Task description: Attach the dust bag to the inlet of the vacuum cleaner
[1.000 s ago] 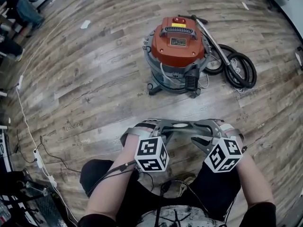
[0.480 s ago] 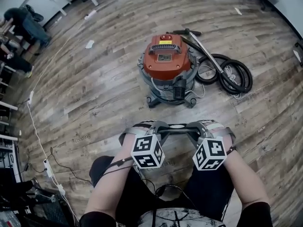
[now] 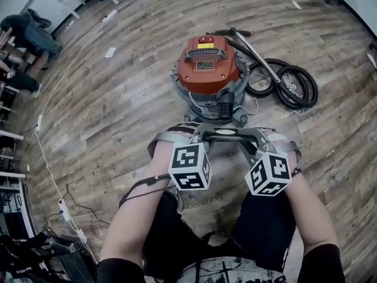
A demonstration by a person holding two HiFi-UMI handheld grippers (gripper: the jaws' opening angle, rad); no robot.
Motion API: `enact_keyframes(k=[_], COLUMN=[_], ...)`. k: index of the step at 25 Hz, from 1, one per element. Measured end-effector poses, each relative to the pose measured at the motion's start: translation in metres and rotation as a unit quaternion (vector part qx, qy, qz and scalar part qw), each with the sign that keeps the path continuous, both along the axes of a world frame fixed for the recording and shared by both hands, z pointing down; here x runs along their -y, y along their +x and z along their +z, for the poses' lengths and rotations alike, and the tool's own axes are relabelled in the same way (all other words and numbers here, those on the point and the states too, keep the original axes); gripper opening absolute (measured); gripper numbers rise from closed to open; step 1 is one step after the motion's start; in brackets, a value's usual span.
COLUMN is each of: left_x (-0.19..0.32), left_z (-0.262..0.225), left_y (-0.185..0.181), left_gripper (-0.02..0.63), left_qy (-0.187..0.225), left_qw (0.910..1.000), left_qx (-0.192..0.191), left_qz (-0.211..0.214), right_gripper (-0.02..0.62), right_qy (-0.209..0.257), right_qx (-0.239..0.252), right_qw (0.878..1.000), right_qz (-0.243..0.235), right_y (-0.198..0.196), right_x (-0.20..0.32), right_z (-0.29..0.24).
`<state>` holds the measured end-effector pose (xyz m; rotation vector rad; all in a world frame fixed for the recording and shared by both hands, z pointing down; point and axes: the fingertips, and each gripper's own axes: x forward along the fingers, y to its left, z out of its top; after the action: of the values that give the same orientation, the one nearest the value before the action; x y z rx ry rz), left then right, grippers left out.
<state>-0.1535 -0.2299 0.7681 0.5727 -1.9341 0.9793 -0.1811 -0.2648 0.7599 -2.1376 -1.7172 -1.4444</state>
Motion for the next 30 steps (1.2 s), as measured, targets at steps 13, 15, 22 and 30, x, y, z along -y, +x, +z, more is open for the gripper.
enact_keyframes(k=[13, 15, 22, 30], left_x=[-0.028, -0.03, -0.033, -0.031], left_z=[0.03, 0.035, 0.042, 0.035], left_y=[-0.025, -0.025, -0.033, -0.043], left_gripper=[0.031, 0.031, 0.032, 0.031], left_qy=[0.083, 0.082, 0.099, 0.088], left_qw=[0.9962, 0.9963, 0.9948, 0.9958], left_qx=[0.022, 0.018, 0.014, 0.019], left_qz=[0.008, 0.014, 0.019, 0.017], right_gripper=[0.037, 0.035, 0.038, 0.041], right_qy=[0.035, 0.046, 0.081, 0.059], right_qx=[0.015, 0.026, 0.071, 0.028], right_qw=[0.999, 0.998, 0.994, 0.997], right_qz=[0.033, 0.033, 0.022, 0.044], right_y=[-0.026, -0.025, -0.031, -0.049], right_x=[-0.031, -0.032, -0.035, -0.038], right_z=[0.022, 0.026, 0.022, 0.035])
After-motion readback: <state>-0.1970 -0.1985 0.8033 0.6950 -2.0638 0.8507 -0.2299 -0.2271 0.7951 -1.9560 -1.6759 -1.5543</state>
